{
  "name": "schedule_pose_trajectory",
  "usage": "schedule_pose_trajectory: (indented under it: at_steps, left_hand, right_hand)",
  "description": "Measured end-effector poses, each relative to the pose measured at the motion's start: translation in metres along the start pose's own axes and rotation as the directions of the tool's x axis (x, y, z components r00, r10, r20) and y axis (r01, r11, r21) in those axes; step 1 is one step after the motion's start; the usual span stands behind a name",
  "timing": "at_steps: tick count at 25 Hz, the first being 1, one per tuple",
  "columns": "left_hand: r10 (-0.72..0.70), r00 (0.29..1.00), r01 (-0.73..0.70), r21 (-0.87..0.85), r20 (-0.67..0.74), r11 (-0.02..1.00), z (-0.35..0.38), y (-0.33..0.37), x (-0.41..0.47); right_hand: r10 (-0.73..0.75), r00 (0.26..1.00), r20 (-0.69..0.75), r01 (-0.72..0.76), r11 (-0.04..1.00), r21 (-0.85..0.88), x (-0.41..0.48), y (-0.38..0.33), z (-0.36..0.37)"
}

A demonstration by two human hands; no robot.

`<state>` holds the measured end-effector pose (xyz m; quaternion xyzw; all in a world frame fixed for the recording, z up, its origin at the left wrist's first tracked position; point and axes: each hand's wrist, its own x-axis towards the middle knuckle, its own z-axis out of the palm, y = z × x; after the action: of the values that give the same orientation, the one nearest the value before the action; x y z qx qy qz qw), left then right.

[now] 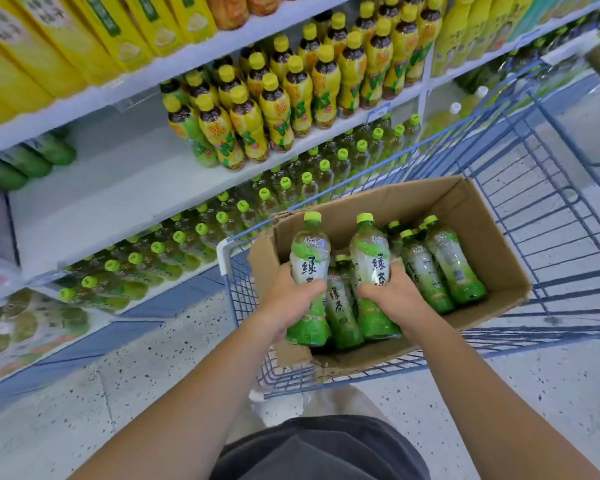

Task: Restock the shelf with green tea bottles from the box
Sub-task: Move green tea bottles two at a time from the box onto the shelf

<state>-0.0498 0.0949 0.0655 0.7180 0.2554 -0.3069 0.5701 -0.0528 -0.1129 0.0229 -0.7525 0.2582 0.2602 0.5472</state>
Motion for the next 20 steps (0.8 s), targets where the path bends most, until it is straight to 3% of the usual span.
schedule_pose_trajectory:
  at_steps: [11, 20]
  left_hand:
    - [0.099, 0.974, -0.128, -0.131, -0.203, 0.983, -0.209, -0.06, -0.058]
    - [0.203, 0.934, -0.227, -0.05, -0.295, 0.973, -0.383, -0.107, -0.06]
  right_hand:
    - [-0.201, 0.978, 0.06, 0.208, 0.966, -0.152, -0.068, -0.096, 0.173]
    - [-0.321, 0.937, 0.134, 0.344, 0.915, -0.213, -0.079, -0.147, 0.35]
